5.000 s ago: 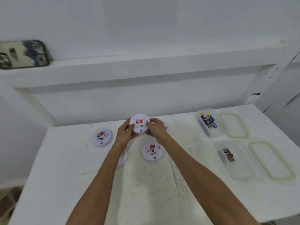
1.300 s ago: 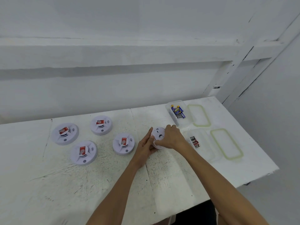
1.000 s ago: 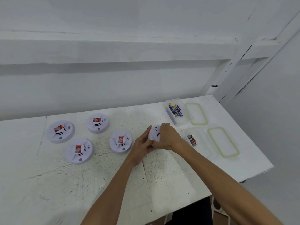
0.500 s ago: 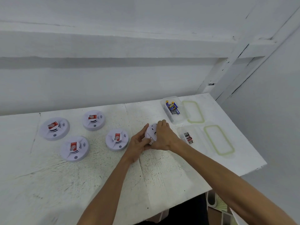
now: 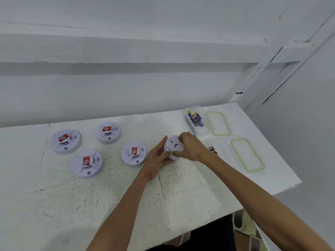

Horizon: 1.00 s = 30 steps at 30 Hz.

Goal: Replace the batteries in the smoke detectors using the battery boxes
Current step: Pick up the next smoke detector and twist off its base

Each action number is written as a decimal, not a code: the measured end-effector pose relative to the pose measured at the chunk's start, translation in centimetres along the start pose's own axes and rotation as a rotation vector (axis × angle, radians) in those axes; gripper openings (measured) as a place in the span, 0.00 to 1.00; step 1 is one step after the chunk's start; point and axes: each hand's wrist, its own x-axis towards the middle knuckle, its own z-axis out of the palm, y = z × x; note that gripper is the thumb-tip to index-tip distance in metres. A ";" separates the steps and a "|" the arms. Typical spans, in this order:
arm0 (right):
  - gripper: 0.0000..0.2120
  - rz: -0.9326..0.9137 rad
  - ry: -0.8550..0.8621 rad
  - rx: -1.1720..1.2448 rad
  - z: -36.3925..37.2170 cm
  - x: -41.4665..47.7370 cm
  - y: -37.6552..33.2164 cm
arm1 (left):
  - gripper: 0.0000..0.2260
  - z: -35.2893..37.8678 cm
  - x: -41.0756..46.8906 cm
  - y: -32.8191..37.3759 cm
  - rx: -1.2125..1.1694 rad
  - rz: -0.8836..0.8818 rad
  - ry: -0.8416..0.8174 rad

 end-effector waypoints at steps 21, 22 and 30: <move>0.31 -0.036 0.131 -0.072 1.1 0.1 -1.2 | 0.25 0.0 -0.4 0.2 0.054 0.022 -0.022; 0.30 -0.033 0.132 -0.074 1.1 0.1 -1.2 | 0.25 0.0 -0.4 0.2 0.060 0.023 -0.022; 0.31 -0.043 0.061 -0.118 0.6 0.5 -1.5 | 0.25 0.2 -0.6 0.5 0.073 0.022 -0.011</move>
